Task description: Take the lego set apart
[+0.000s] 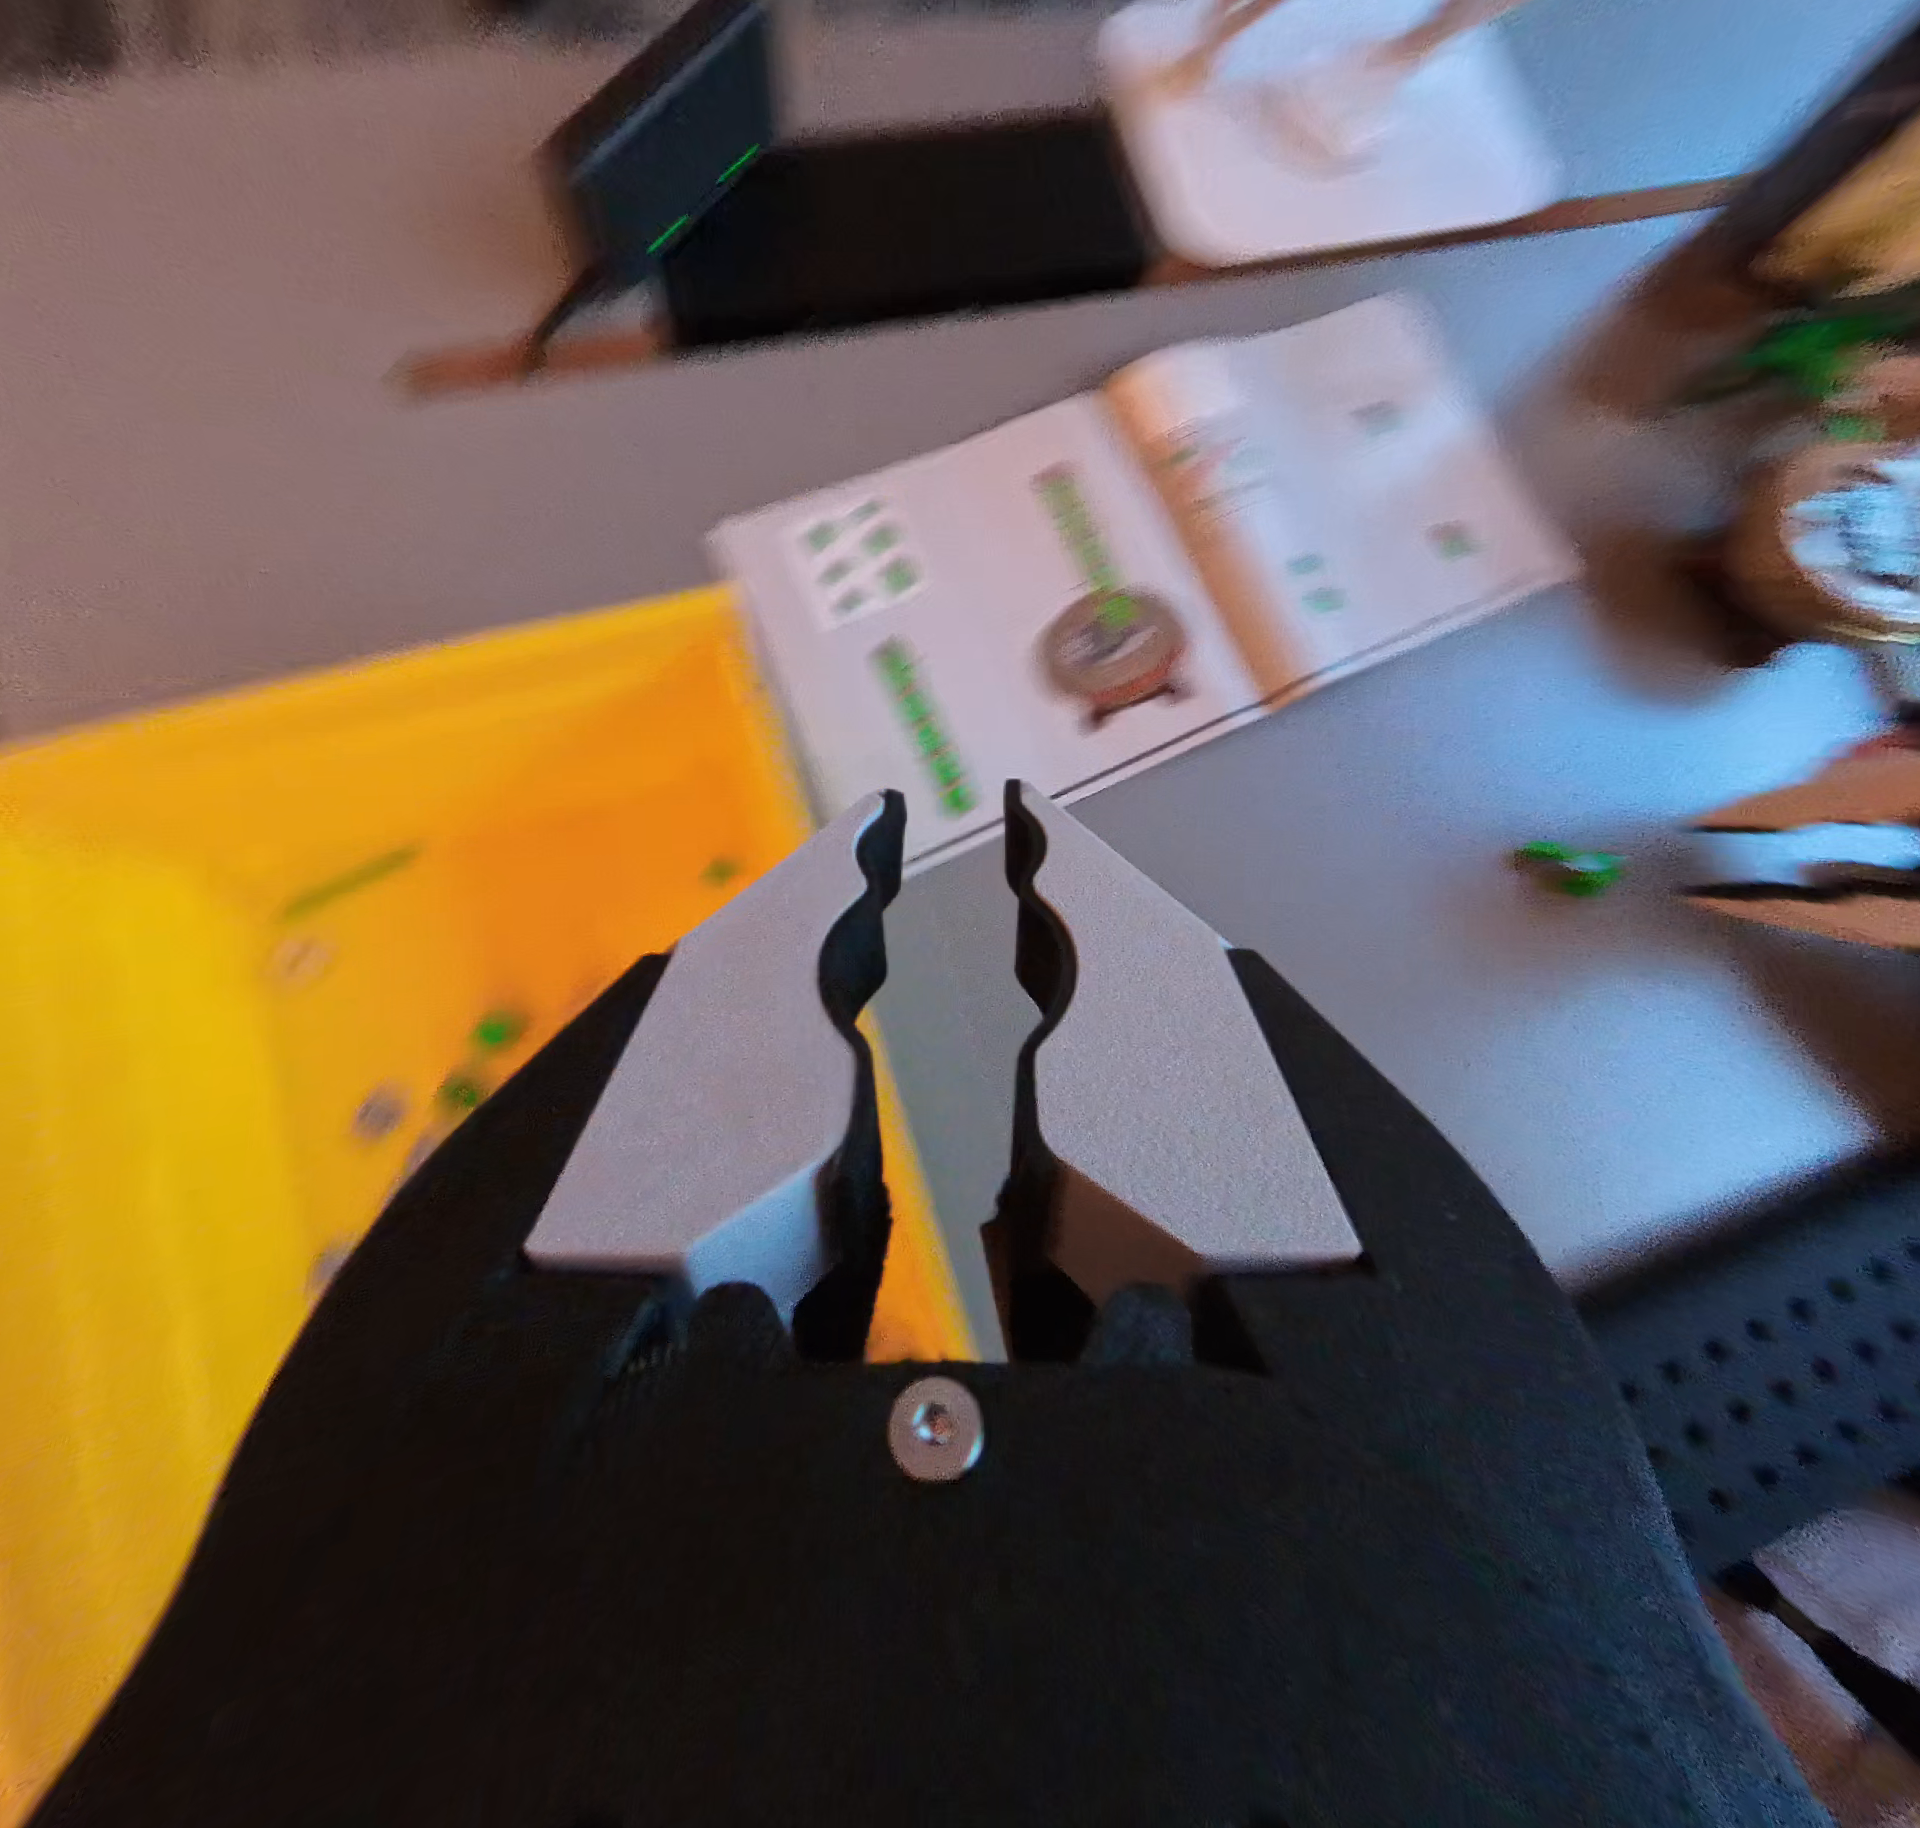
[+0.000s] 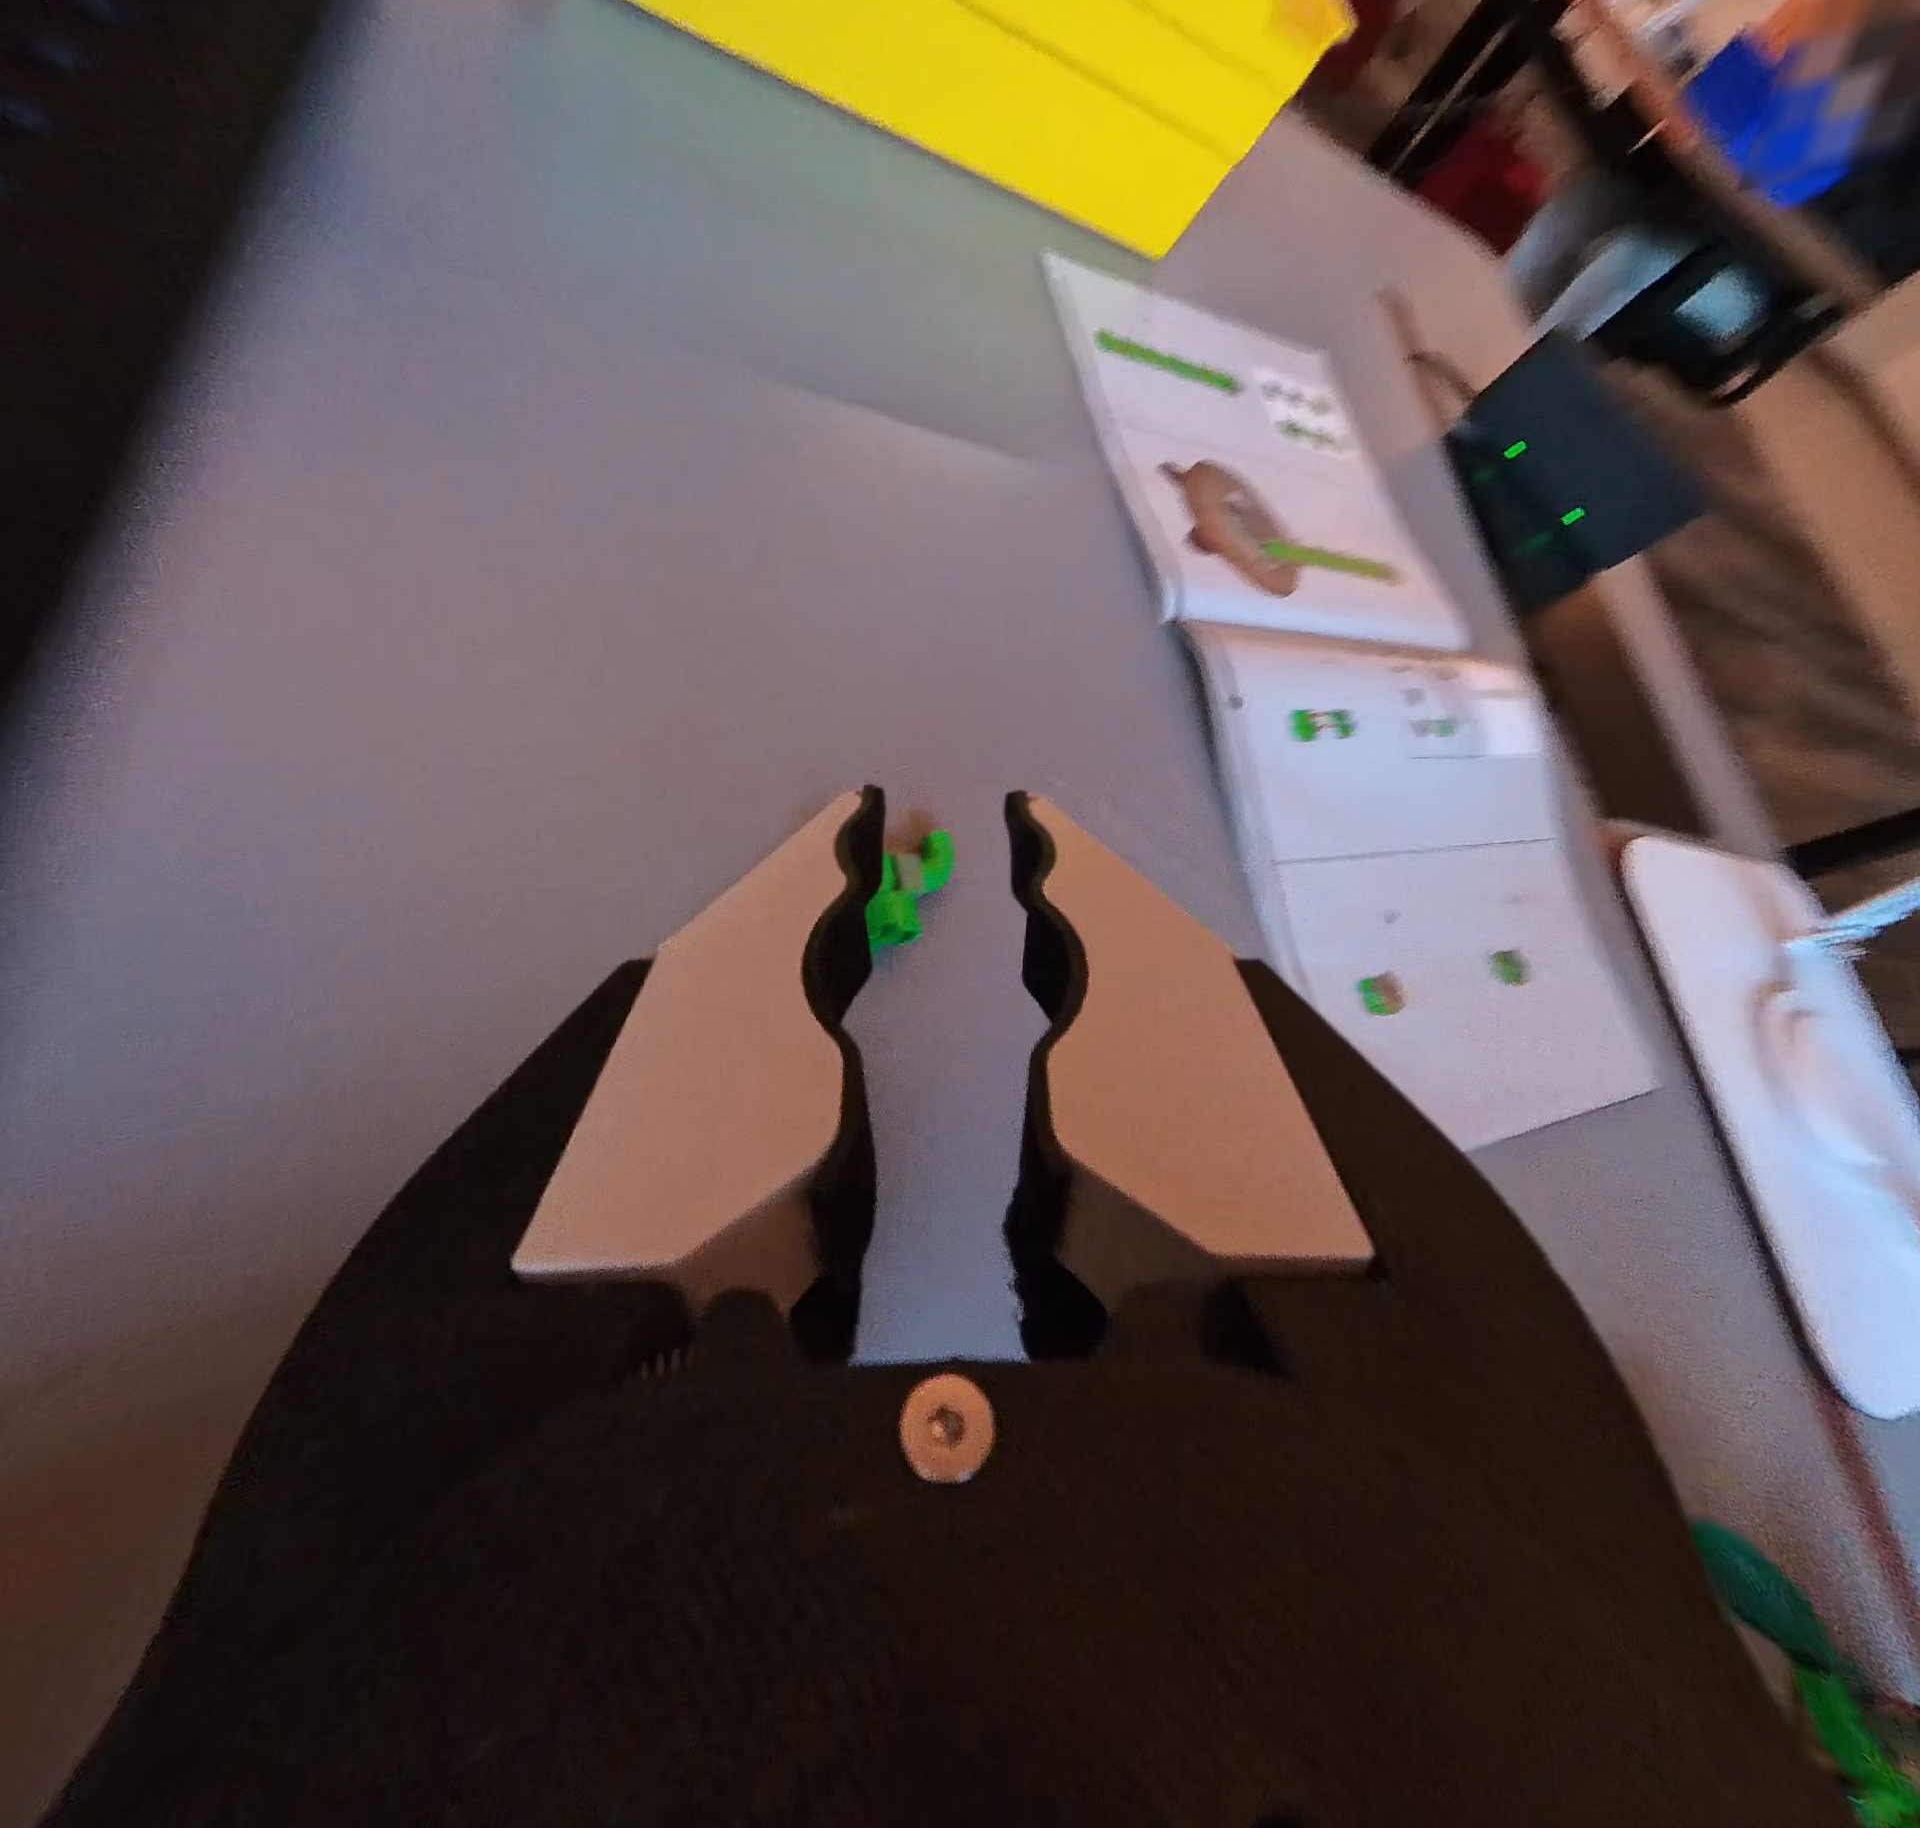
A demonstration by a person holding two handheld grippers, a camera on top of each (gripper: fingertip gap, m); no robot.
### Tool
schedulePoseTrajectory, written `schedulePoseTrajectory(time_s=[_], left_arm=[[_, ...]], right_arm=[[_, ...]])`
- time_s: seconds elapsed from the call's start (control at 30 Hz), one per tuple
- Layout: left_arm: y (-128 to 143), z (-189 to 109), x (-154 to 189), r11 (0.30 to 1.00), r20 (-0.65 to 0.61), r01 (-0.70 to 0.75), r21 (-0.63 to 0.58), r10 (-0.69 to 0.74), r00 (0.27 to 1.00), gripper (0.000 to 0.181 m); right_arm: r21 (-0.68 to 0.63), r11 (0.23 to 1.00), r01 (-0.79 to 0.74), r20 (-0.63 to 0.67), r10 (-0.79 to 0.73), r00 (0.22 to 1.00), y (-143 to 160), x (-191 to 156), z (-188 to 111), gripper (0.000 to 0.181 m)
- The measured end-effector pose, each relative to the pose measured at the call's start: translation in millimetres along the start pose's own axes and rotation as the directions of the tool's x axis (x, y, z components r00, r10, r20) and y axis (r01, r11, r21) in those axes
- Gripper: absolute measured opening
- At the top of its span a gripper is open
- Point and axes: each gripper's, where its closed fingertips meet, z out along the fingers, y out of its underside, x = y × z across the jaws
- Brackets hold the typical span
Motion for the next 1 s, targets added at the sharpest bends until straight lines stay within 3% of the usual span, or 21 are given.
schedulePoseTrajectory(time_s=[0.07, 0.13, 0.23, 0.3, 0.5, 0.6, 0.77, 0.9, 1.0], left_arm=[[-25.5, 3.2, 61.0, 0.989, -0.166, -0.108, 0.104, 0.124, 0.978, 0.017], [-36.2, 7.7, 123.8, 0.967, -0.335, -0.187, 0.173, 0.236, 0.912, 0.016], [-25.4, 23.9, 199.6, 0.946, -0.541, -0.274, 0.172, 0.323, 0.777, 0.016], [-12.1, 44.5, 226.5, 0.94, -0.598, -0.317, 0.126, 0.326, 0.732, 0.017], [18.2, 93.5, 256.0, 0.947, -0.697, -0.32, -0.022, 0.215, 0.684, 0.017], [14.7, 101.3, 255.7, 0.963, -0.72, -0.267, -0.032, 0.163, 0.674, 0.018], [13.6, 105.2, 252.3, 0.969, -0.742, -0.246, -0.023, 0.149, 0.653, 0.037], [18.2, 99.1, 268.7, 0.978, -0.832, -0.197, -0.071, 0.051, 0.553, 0.044], [24.0, 102.0, 273.3, 0.973, -0.838, -0.213, -0.093, 0.04, 0.544, 0.043]], right_arm=[[-0.047, 0.999, -0.018, 0.045, 0.021, 0.999, 10.8, -6.7, 5.9, 0.022], [-0.077, 0.997, -0.032, 0.083, 0.038, 0.996, 19.1, -13.8, 11.9, 0.022], [-0.135, 0.989, -0.062, 0.107, 0.077, 0.991, 31.9, -18.2, 19.6, 0.025], [-0.175, 0.982, -0.073, 0.097, 0.091, 0.991, 40.7, -16.6, 22.8, 0.027], [-0.215, 0.975, -0.051, 0.079, 0.07, 0.994, 44.6, -11.6, 21.7, 0.016], [-0.185, 0.974, 0.128, -0.035, -0.137, 0.99, 28.8, 2.8, 15.6, 0.016], [-0.158, 0.89, 0.427, -0.291, -0.455, 0.841, -16.2, 21.2, -1.5, 0.016], [-0.186, 0.873, 0.451, -0.399, -0.486, 0.778, -26.0, 35.0, -10.9, 0.016], [-0.145, 0.892, 0.428, -0.458, -0.444, 0.77, -32.5, 43.7, -20.2, 0.016]])
